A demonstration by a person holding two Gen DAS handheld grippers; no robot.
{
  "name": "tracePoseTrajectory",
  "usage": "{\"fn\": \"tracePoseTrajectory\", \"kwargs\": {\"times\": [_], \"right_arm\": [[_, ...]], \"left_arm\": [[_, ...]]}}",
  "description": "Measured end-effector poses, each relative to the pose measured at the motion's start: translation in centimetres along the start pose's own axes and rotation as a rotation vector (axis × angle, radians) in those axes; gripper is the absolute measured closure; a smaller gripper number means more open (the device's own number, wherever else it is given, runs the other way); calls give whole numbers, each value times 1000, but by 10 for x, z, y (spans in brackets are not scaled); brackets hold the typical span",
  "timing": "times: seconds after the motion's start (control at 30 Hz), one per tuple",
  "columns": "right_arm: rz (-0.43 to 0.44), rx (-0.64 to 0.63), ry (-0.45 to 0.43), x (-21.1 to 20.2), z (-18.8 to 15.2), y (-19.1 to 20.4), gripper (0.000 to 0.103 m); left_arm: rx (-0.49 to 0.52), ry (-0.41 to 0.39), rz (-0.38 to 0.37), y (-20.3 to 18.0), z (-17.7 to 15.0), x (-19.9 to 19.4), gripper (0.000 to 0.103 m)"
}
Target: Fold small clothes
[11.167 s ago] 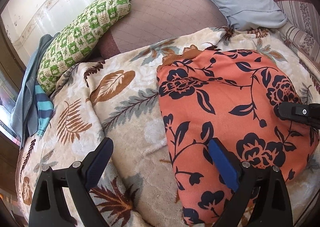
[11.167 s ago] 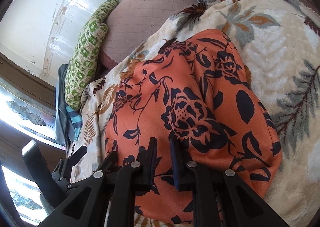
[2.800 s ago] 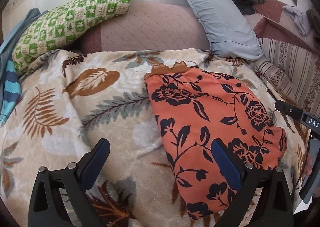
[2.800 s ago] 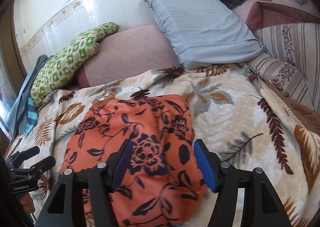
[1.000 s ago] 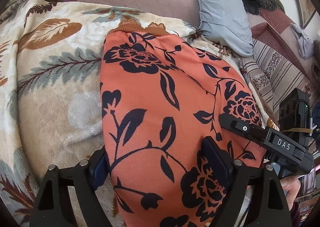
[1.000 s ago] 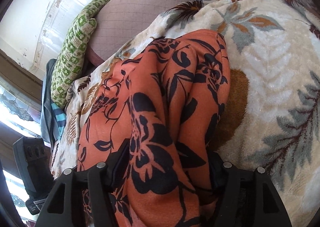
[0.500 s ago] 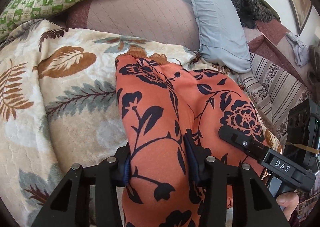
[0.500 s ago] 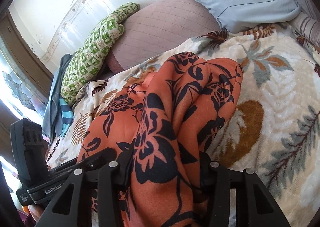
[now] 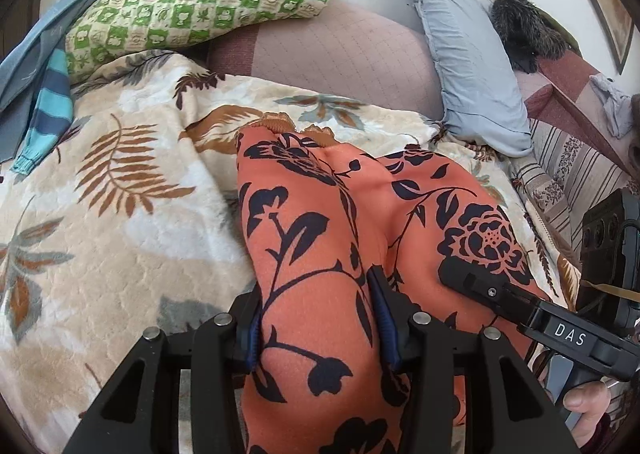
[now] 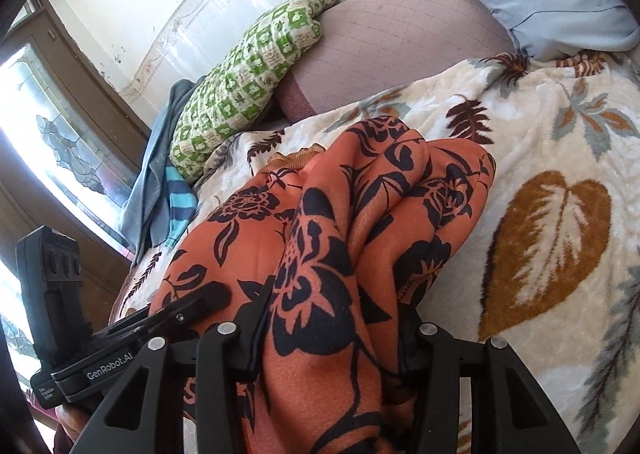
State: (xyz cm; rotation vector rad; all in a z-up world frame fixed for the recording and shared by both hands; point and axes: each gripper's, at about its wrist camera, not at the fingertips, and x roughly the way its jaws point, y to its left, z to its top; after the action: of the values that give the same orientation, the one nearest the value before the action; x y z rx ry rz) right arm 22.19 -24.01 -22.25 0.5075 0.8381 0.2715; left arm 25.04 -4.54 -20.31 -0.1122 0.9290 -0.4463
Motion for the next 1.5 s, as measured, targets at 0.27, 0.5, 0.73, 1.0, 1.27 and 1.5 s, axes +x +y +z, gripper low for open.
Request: {"fn": "tracePoseTrajectory", "kwargs": {"times": [0.27, 0.5, 0.73, 1.0, 1.27, 1.5], "right_arm": [[-94, 35, 119, 26, -23, -11, 43], [-108, 24, 52, -1, -6, -20, 38], [-104, -51, -229, -53, 14, -14, 38], [-121, -168, 31, 18, 2, 3, 54], [-114, -124, 98, 39, -4, -20, 53], [-95, -91, 37, 38, -11, -24, 51]], "left_arm": [[-38, 75, 80, 30, -20, 23, 33], [35, -19, 189, 22, -11, 0, 29], [120, -124, 250, 8, 2, -10, 28], [157, -20, 340, 11, -5, 30, 19], [123, -34, 323, 24, -12, 42, 9], [104, -70, 317, 25, -18, 37, 9]]}}
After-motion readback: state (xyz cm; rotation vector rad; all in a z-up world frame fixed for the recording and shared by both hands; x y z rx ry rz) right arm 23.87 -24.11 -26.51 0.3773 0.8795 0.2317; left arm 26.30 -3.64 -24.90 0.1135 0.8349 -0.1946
